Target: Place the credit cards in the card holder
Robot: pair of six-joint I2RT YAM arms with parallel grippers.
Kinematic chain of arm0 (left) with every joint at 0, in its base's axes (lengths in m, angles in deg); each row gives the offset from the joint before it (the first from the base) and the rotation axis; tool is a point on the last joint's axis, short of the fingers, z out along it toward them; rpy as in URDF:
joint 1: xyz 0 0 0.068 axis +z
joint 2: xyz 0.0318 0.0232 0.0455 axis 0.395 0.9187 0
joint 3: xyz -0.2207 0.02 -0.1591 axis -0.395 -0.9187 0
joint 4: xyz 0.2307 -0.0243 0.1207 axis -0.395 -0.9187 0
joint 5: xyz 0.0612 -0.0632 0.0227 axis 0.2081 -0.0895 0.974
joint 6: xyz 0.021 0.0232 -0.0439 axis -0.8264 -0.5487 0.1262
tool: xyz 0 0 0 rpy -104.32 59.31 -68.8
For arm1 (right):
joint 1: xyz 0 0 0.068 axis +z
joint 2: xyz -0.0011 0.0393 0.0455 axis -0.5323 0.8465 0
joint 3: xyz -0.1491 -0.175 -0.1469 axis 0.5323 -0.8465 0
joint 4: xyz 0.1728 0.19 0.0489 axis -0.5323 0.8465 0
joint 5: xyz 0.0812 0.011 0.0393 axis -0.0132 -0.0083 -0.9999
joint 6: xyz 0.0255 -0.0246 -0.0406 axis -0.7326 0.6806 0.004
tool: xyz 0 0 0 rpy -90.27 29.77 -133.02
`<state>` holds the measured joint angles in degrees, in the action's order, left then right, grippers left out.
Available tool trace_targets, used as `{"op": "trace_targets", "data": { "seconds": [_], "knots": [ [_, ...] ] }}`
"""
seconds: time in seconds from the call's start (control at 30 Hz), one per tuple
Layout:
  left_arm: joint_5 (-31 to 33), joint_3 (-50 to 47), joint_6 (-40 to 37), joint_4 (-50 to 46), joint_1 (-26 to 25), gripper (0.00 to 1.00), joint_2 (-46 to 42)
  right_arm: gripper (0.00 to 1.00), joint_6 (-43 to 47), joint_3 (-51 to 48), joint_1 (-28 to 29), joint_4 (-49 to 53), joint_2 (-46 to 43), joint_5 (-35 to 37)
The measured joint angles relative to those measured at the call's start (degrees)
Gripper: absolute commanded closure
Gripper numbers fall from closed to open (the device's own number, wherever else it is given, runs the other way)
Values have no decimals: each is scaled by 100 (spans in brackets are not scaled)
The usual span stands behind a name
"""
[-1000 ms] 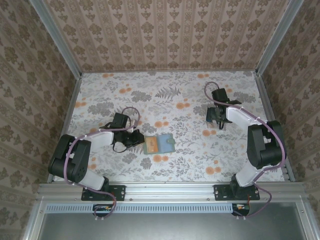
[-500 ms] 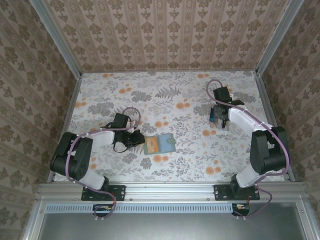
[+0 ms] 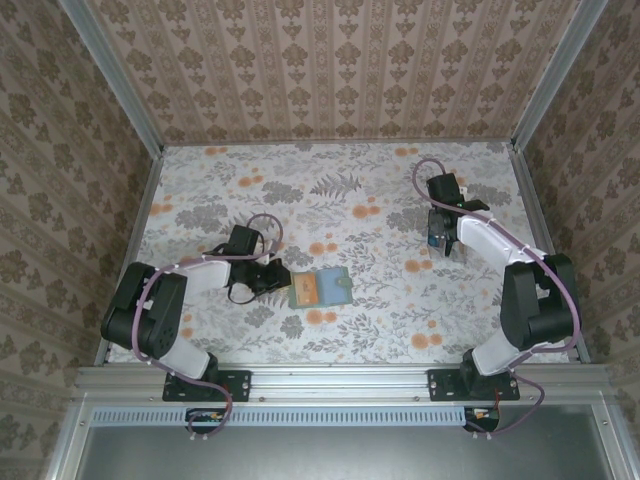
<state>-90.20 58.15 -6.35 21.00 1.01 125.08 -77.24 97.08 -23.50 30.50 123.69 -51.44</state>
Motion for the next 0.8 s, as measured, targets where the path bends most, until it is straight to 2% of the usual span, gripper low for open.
{"op": "trace_targets", "data": {
  "seconds": [0.2, 0.43, 0.57, 0.67, 0.8],
  "knots": [
    [0, 13, 0, -2, -37, 93, 2, 100, -15, 0, 11, 13, -96, -13],
    [4, 31, -2, -87, -66, 93, 0, 100, -33, -4, 79, 20, -566, -317],
    [4, 50, 0, -125, -61, 89, 0, 100, -31, 0, 382, 142, -1178, -492],
    [4, 50, 0, -131, -52, 89, 0, 100, -50, -131, 634, 39, -1777, -1091],
    [11, 50, 0, -173, -52, 89, -2, 100, -299, -905, 931, -682, -2520, -2688]
  ]
}}
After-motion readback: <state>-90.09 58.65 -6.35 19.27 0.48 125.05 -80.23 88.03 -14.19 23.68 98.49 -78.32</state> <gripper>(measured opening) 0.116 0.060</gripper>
